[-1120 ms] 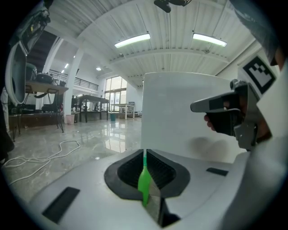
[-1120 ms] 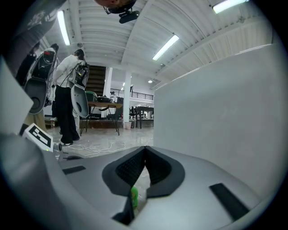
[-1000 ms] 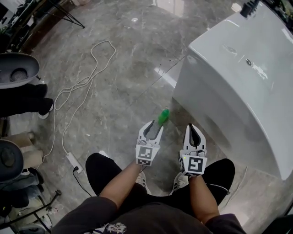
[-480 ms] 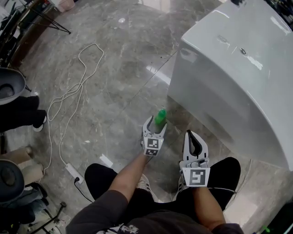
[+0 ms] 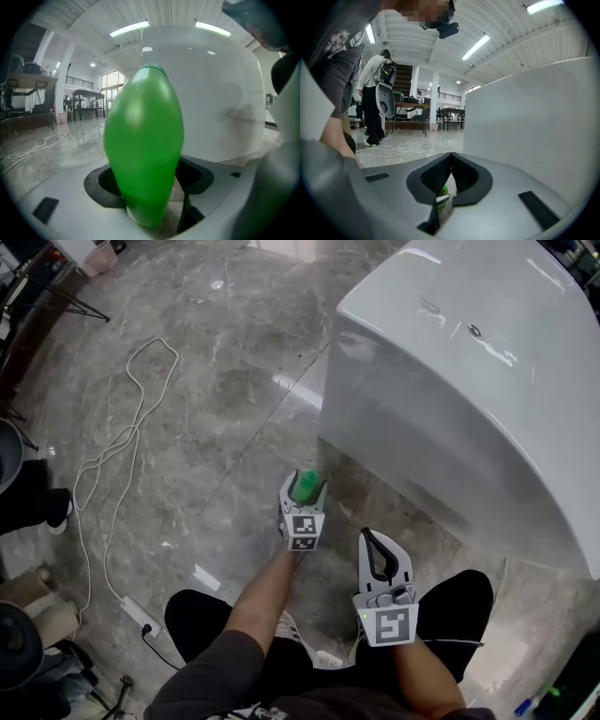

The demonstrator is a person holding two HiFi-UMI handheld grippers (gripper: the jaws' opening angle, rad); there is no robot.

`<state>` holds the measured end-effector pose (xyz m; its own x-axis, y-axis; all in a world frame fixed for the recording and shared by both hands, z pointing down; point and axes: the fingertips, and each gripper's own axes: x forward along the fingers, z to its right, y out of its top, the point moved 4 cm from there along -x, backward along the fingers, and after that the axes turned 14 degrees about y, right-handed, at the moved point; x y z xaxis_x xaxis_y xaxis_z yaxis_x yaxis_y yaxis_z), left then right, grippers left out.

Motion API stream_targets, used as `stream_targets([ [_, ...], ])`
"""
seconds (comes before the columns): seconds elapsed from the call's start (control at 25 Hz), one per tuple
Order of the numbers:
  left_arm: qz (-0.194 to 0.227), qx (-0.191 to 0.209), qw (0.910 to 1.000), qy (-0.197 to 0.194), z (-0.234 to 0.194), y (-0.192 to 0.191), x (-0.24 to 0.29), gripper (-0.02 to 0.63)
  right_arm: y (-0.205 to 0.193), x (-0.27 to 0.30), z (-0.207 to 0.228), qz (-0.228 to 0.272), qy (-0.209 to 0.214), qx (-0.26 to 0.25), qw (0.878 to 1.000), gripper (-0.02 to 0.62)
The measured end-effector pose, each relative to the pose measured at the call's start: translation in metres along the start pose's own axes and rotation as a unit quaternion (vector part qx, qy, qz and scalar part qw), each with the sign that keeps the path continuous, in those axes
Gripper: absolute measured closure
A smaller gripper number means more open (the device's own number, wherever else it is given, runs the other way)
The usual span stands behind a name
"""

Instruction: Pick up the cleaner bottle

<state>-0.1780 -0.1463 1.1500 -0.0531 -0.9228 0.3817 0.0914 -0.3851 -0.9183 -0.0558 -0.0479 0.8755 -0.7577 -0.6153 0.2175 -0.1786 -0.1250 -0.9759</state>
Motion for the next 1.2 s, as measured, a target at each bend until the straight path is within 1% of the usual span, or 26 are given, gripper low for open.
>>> stream_targets([
  [0.2, 0.009, 0.004, 0.9999, -0.004, 0.003, 0.004, 0.006, 0.305, -0.005, -0.005, 0.002, -0.002, -0.003, -0.002, 1.0, 0.578],
  [0.24, 0.01, 0.004, 0.9999, -0.003, 0.003, 0.005, 0.006, 0.328, -0.005, -0.005, 0.001, -0.003, -0.001, -0.003, 1.0, 0.58],
  [0.28, 0.01, 0.005, 0.9999, -0.004, 0.002, 0.005, 0.005, 0.364, -0.004, -0.005, 0.0, -0.004, 0.002, -0.004, 1.0, 0.578],
  [0.4, 0.004, 0.012, 0.9999, -0.011, 0.004, 0.001, 0.002, 0.416, -0.004, -0.003, -0.003, -0.004, 0.009, -0.001, 1.0, 0.578],
  [0.56, -0.008, 0.005, 0.9999, -0.007, 0.004, 0.0, 0.003, 0.42, -0.01, -0.001, -0.002, -0.013, 0.017, -0.003, 1.0, 0.58],
  [0.68, -0.003, 0.001, 1.0, 0.004, -0.002, 0.007, -0.002, 0.42, -0.017, 0.0, -0.002, -0.02, 0.014, 0.002, 1.0, 0.58],
  [0.84, 0.011, -0.007, 0.9998, 0.016, -0.011, 0.027, -0.01, 0.422, -0.019, 0.003, -0.004, -0.02, 0.013, 0.01, 1.0, 0.58],
  [0.96, 0.019, -0.022, 0.9993, 0.024, -0.016, 0.049, -0.019, 0.422, -0.016, 0.005, 0.002, -0.021, 0.009, 0.01, 1.0, 0.58],
  [1.2, 0.039, -0.044, 0.9966, 0.058, -0.041, 0.095, -0.063, 0.422, -0.012, 0.019, 0.011, -0.014, 0.008, 0.017, 1.0, 0.58],
])
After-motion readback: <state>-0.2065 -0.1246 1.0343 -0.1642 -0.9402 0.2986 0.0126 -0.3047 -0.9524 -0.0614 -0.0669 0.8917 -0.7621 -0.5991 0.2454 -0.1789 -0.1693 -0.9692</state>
